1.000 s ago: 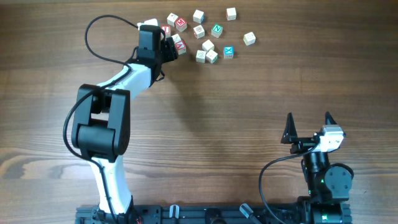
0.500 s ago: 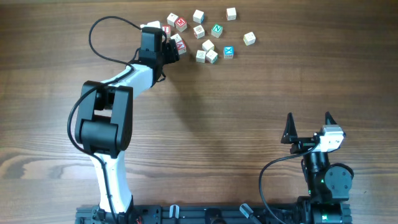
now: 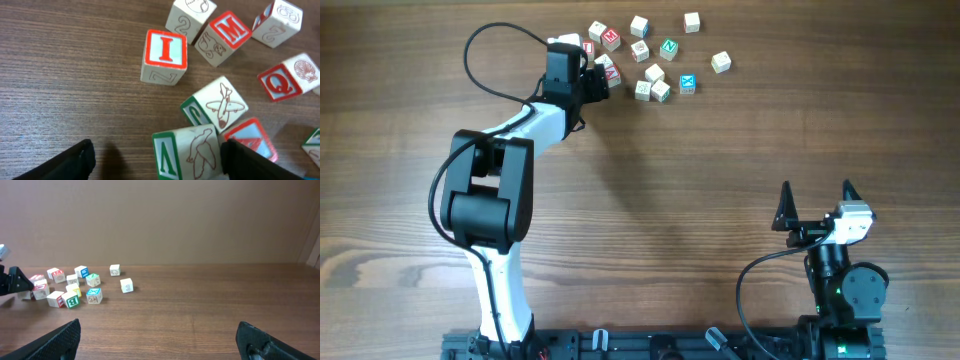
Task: Form a horizontal line
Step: 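Lower the left gripper and grasp the white bird-drawing block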
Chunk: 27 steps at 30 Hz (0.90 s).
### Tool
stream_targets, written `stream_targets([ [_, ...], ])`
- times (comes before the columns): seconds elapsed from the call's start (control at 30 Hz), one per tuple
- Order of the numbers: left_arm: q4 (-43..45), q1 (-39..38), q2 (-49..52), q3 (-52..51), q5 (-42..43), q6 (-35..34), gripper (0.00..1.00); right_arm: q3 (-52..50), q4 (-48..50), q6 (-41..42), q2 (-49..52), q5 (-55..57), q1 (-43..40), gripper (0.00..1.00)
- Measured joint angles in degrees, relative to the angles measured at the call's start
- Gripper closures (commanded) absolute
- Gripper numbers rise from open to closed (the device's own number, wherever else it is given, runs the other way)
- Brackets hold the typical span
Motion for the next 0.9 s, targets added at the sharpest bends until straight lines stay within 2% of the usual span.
stream_targets([
  [0.1,-0.2,0.0,0.0,0.0,0.0,0.1,0.11,0.0,0.0,0.0,0.0,0.0,0.0,0.0],
  [0.2,-0.6,0.0,0.0,0.0,0.0,0.1,0.16,0.0,0.0,0.0,0.0,0.0,0.0,0.0],
  [0.43,-1.9,0.0,0.0,0.0,-1.0,0.1,0.16,0.0,0.0,0.0,0.0,0.0,0.0,0.0],
  [0.53,-1.9,0.0,0.0,0.0,-1.3,0.1,0.28,0.0,0.0,0.0,0.0,0.0,0.0,0.0],
  [0.7,-1.9,0.0,0.0,0.0,-1.4,0.1,0.35,0.0,0.0,0.0,0.0,0.0,0.0,0.0],
  [0.77,-1.8,0.0,0.0,0.0,-1.4,0.1,0.32,0.0,0.0,0.0,0.0,0.0,0.0,0.01],
  [0.83,-0.7,0.0,0.0,0.0,-1.5,0.1,0.2,0.0,0.0,0.0,0.0,0.0,0.0,0.0],
  [0.9,0.3,0.0,0.0,0.0,-1.6,0.2,0.15,0.0,0.0,0.0,0.0,0.0,0.0,0.0],
])
